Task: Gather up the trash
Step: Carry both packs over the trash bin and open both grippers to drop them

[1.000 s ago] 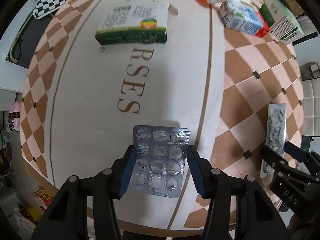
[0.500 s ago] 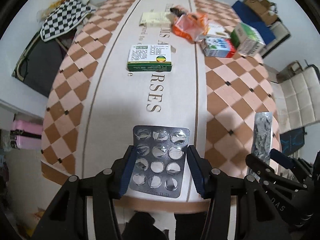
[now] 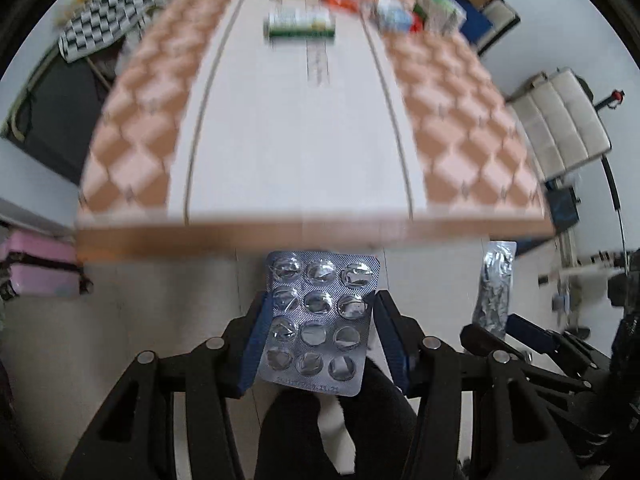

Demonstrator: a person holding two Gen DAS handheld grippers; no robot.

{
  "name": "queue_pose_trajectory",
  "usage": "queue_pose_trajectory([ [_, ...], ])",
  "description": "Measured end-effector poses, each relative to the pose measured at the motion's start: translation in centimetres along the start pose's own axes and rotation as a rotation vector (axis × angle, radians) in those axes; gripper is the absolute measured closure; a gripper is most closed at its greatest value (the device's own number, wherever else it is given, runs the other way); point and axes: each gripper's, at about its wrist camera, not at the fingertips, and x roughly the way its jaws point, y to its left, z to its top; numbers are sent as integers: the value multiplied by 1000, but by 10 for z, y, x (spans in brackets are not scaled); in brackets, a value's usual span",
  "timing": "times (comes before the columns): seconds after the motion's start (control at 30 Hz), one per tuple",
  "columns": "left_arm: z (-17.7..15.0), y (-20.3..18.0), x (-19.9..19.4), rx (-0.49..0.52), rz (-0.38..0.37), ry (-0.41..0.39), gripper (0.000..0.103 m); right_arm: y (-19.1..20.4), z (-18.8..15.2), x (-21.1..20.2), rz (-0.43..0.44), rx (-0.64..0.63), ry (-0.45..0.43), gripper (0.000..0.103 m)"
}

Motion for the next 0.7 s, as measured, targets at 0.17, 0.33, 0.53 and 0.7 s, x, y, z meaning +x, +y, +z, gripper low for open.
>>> queue_pose_trajectory([
  [0.17, -49, 12, 78, -48, -15, 136, 54, -26, -58, 66, -20, 37, 107, 36],
  [0.33, -64, 26, 186, -92, -13, 228, 54, -62, -84, 155, -24, 92, 170, 36],
  [0.53, -55, 41, 299, -116, -42, 270, 54, -89, -81, 270, -19, 112, 188, 36],
  [0.7, -45, 48, 356, -106, -77, 288, 54, -102, -70, 357, 15, 112, 212, 36],
])
